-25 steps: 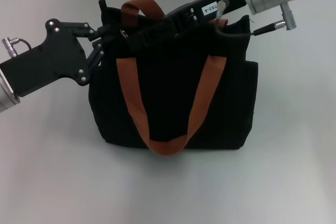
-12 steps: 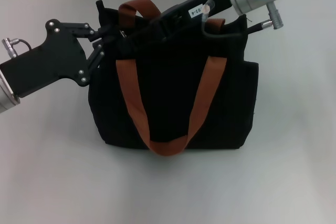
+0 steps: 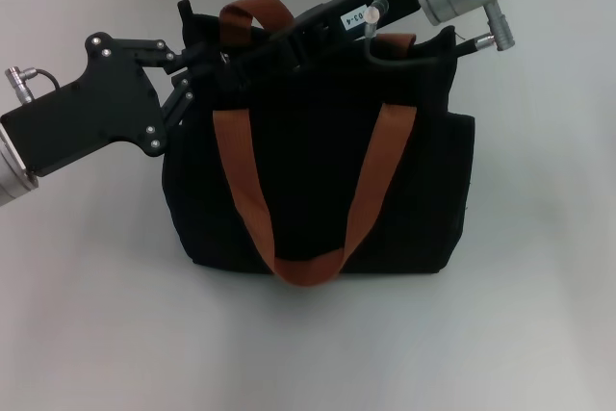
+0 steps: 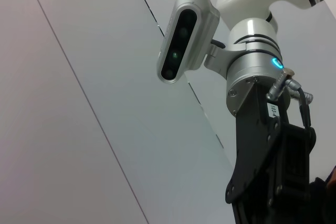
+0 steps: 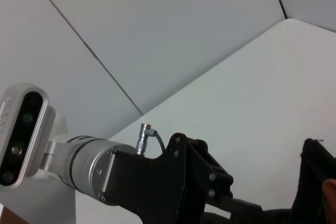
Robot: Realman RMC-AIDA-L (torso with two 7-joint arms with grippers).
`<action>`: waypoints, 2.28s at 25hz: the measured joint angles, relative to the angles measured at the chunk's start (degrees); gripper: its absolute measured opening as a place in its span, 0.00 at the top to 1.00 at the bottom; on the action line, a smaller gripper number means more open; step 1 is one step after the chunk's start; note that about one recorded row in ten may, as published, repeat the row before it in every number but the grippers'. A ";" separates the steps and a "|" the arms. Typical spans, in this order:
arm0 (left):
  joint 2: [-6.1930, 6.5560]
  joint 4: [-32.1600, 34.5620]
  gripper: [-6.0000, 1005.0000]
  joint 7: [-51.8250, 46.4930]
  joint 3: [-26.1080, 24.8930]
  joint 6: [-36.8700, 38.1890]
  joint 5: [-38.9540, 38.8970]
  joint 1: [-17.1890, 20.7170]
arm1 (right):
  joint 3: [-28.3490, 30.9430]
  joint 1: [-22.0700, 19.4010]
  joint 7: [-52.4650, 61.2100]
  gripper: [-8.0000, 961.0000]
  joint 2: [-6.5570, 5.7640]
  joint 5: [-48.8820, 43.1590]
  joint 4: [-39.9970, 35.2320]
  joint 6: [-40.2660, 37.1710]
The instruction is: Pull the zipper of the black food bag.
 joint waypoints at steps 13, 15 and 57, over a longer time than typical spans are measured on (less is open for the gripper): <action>-0.04 0.00 0.93 0.00 -0.01 -0.22 0.00 -0.03 | -0.22 0.19 -0.05 0.81 0.22 -0.03 -0.34 0.11; -0.06 0.00 0.93 0.00 0.00 -0.25 0.00 -0.02 | -0.22 0.17 -0.13 0.82 0.23 -0.03 -0.35 0.14; -0.09 -0.13 0.93 0.00 0.00 0.05 0.01 0.50 | -0.38 -0.42 -0.42 0.91 0.14 0.14 -1.91 -0.11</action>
